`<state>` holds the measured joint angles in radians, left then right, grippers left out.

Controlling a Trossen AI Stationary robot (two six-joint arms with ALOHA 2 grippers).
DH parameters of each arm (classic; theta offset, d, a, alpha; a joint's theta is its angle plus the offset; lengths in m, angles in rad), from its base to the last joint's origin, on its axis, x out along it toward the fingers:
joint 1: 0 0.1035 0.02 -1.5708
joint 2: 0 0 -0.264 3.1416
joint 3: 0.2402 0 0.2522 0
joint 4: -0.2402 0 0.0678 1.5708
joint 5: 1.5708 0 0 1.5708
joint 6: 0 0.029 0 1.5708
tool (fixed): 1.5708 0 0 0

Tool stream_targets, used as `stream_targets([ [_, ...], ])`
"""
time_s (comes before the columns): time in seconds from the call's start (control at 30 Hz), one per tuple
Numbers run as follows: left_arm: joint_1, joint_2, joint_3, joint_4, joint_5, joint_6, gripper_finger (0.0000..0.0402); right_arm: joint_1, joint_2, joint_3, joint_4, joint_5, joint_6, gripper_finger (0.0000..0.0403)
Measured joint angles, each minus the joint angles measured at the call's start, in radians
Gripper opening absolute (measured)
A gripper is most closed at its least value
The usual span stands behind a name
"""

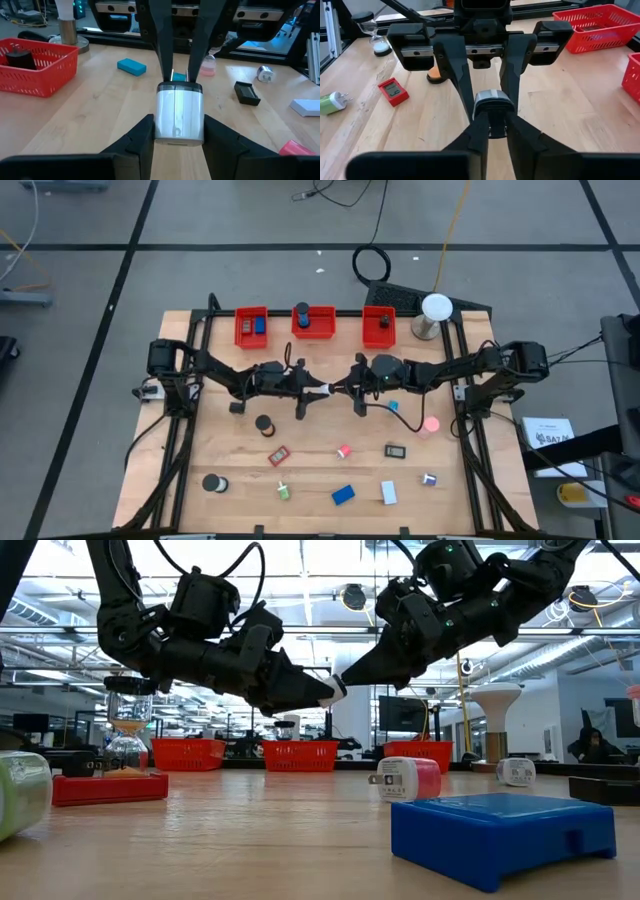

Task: Pick & Place Office items
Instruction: Put the white charger adapter into the right orange basket

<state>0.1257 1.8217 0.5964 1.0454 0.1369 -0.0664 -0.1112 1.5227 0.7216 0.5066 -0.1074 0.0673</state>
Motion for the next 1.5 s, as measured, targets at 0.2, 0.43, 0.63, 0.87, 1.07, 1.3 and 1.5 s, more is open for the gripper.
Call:
stream_targets([
  [0.2, 0.017, -0.026, 0.0, -0.078, -0.008, -0.029, 0.0188, -0.014, -0.012, 0.001, -0.071, 0.005, 0.011, 0.0037],
  [0.43, 0.084, -0.173, -0.001, -0.367, -0.018, 0.009, 0.0241, -0.076, -0.055, 0.048, -0.326, 0.086, 0.057, 0.0033],
  [0.63, 0.118, -0.221, -0.071, -0.327, 0.009, 0.052, 0.0201, -0.177, -0.033, 0.219, -0.704, 0.132, 0.05, 0.0036],
  [0.87, 0.143, -0.22, -0.135, -0.134, 0.08, 0.047, 0.0095, -0.275, 0.053, 0.33, -1.004, 0.134, -0.047, 0.0036],
  [1.07, 0.142, -0.22, -0.14, -0.039, 0.08, 0.037, 0.0028, -0.31, 0.113, 0.348, -1.078, 0.131, -0.132, 0.0037],
  [1.3, 0.142, -0.219, -0.135, -0.023, 0.072, 0.03, 0.0013, -0.309, 0.136, 0.351, -1.079, 0.134, -0.19, 0.0045],
  [1.5, 0.141, -0.219, -0.135, -0.024, 0.058, 0.012, 0.0024, -0.304, 0.111, 0.344, -1.092, 0.172, -0.185, 0.0102],
])
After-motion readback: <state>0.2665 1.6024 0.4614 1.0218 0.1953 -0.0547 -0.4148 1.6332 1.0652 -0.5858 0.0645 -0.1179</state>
